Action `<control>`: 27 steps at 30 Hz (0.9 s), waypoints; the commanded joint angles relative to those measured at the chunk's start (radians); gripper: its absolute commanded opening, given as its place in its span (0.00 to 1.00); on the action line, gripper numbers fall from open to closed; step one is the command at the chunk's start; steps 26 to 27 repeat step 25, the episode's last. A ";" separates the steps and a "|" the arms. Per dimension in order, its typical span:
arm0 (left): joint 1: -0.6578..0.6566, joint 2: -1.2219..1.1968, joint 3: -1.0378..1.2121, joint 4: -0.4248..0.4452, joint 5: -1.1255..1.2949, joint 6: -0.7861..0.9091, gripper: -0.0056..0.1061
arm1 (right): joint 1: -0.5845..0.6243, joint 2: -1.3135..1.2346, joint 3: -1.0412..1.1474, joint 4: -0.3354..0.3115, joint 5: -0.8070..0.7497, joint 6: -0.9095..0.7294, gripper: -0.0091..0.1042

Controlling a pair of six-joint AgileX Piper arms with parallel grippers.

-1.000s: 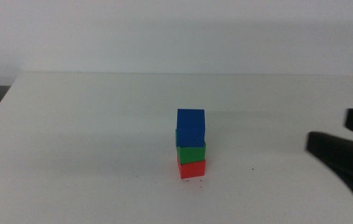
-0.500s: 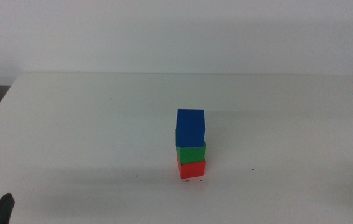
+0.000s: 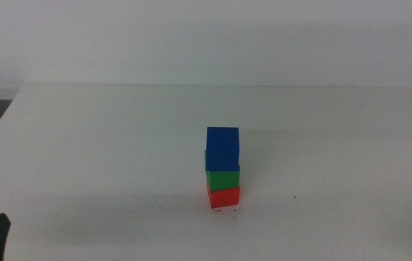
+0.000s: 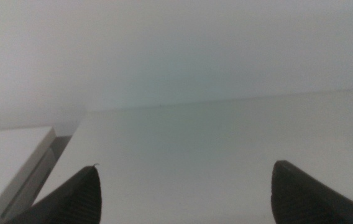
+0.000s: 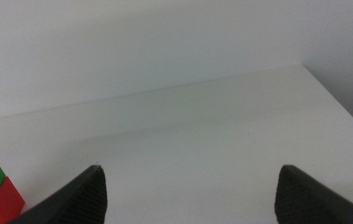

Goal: Stack red cubes first, then green, then blue cubes in a specific spot.

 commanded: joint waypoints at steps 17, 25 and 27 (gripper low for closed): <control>0.000 -0.004 0.000 0.002 -0.047 -0.002 0.89 | -0.009 -0.004 0.004 0.017 -0.234 -0.303 0.89; 0.000 -0.004 0.000 0.002 -0.047 -0.002 0.89 | -0.009 -0.004 0.004 0.022 -0.257 -0.286 0.89; 0.000 -0.004 0.000 0.002 -0.047 -0.002 0.89 | -0.009 -0.004 0.004 0.022 -0.257 -0.286 0.89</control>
